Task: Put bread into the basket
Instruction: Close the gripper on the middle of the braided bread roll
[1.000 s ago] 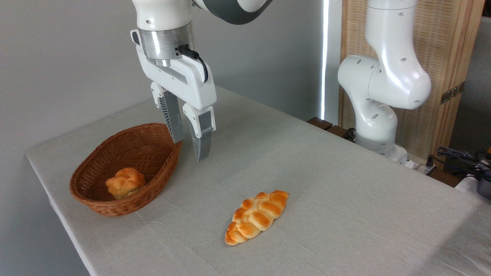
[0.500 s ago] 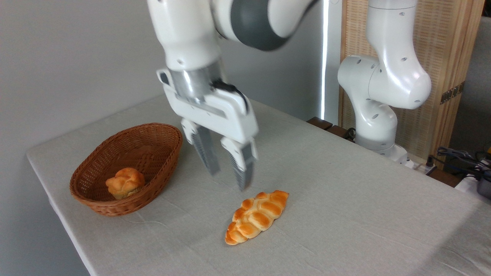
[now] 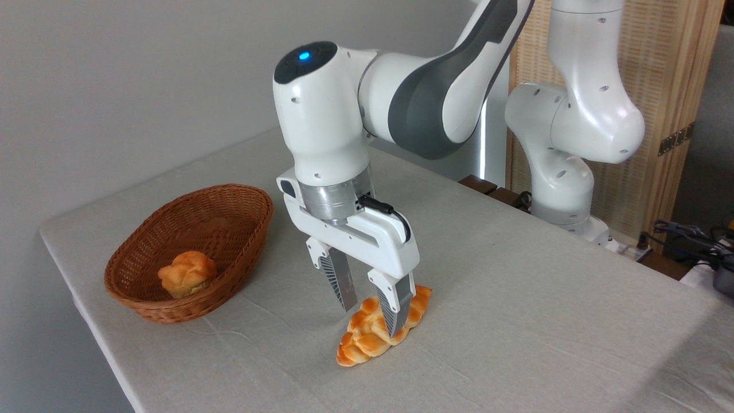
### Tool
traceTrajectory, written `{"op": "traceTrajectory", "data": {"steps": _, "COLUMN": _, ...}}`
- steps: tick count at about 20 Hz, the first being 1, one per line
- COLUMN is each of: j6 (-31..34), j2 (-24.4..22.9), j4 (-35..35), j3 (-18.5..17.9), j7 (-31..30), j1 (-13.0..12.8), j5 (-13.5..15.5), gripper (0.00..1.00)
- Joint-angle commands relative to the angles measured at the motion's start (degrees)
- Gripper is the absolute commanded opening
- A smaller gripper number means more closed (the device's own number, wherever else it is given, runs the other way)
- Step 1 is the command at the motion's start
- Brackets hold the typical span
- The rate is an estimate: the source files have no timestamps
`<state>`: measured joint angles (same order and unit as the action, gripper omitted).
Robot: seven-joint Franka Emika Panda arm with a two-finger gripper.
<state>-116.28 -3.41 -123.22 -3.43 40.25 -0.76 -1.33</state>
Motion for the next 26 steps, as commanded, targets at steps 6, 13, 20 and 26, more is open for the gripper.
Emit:
{"op": "traceTrajectory", "data": {"steps": 6, "j6": -1.1, "j2": 0.2, "j4": -1.1, "j3": -0.3, "j7": 2.2, "j1": -0.5, "j5": -0.9, "gripper": 0.96}}
{"op": "traceTrajectory", "data": {"steps": 13, "j6": -1.1, "j2": 1.1, "j4": -1.7, "j3": -0.4, "j7": 2.3, "j1": -0.3, "j5": -0.8, "gripper": 0.58}}
{"op": "traceTrajectory", "data": {"steps": 20, "j6": -1.1, "j2": 1.0, "j4": -1.6, "j3": -0.4, "j7": 2.3, "j1": -0.3, "j5": -0.8, "gripper": 0.58}}
{"op": "traceTrajectory", "data": {"steps": 26, "j6": -1.1, "j2": 0.9, "j4": -1.3, "j3": -0.4, "j7": 2.3, "j1": -0.3, "j5": -0.8, "gripper": 0.59}}
